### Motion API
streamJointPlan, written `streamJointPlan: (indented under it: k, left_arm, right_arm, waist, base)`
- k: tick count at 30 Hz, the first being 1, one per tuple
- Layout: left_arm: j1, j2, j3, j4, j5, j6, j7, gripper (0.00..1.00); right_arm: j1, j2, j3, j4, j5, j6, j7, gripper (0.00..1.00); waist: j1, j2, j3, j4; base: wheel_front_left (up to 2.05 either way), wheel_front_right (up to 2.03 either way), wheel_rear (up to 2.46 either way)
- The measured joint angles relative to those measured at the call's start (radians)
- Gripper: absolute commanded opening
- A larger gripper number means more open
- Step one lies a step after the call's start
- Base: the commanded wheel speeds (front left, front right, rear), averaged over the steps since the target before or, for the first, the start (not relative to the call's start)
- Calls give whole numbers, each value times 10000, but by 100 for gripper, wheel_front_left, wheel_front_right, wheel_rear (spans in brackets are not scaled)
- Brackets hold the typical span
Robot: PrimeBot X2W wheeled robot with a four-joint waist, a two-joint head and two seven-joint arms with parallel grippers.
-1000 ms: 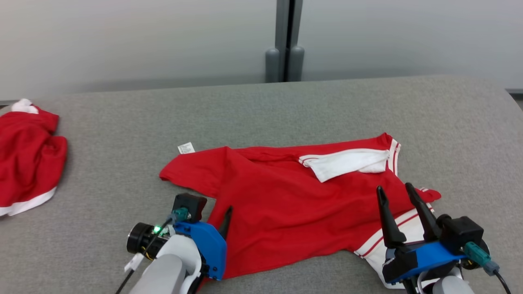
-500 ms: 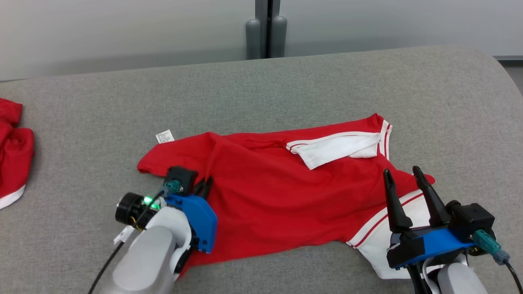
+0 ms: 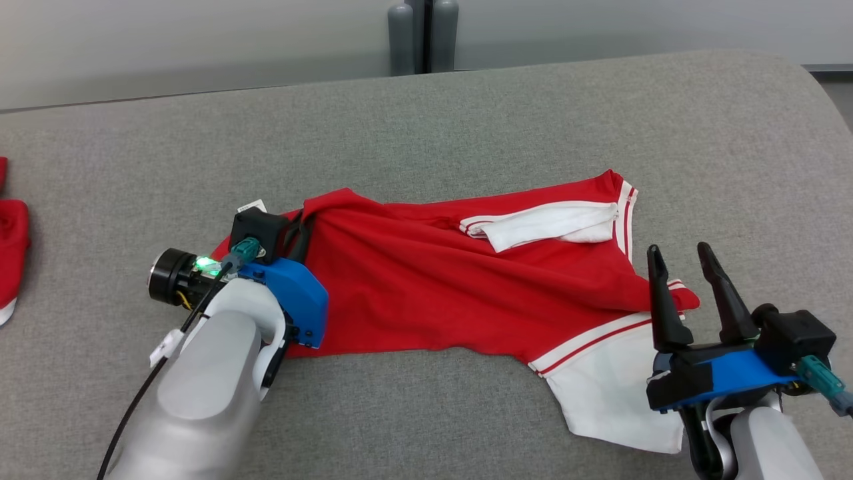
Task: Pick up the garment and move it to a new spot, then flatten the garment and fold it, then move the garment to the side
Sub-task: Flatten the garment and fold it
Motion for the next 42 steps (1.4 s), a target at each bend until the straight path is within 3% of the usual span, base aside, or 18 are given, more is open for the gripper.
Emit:
streamJointPlan:
  k: [5,6,7,8,9,16,23,31,42]
  left_arm:
    - [-148,-205,-4,155,2,88,-1070,0]
    - [-162,-247,-4,201,0,96,-1231,9]
    - [-156,-291,0,274,-8,107,-1358,31]
    - [-153,-345,2,359,-21,136,-1450,46]
    - [-148,-403,4,433,-36,163,-1522,100]
    - [112,-602,311,573,-468,238,-1954,100]
    - [709,-677,754,-353,-734,364,-2096,100]
    - [2452,-610,1509,-2029,-849,723,-2102,100]
    - [4474,-838,1948,-2746,-1141,947,-2109,100]
  right_arm:
    - [-32,-4,-267,-73,-2,0,-2,100]
    - [-32,-2,-299,-73,-4,0,0,100]
    - [-31,0,-339,-73,-6,0,0,100]
    - [-29,-2,-387,-71,-8,0,0,100]
    - [-28,-2,-447,-69,-21,0,0,100]
    - [-19,-2,-671,-19,-79,0,0,100]
    - [118,-2,-913,-21,-244,0,-2,100]
    - [445,0,-1058,21,-514,0,0,100]
    - [1233,0,-922,307,-449,0,0,100]
  waist:
    - [0,0,89,23]
    - [0,0,89,40]
    - [0,0,82,57]
    - [0,0,71,77]
    - [0,0,55,101]
    - [-1,-3,-144,343]
    - [-1,-3,-560,708]
    - [-3,-4,-1534,1182]
    - [-4,-4,-2451,1455]
  base:
    - [0,0,0]
    - [0,0,0]
    - [0,0,0]
    - [0,0,0]
    - [0,0,0]
    - [0,0,0]
    - [0,0,0]
    - [0,0,0]
    - [0,0,0]
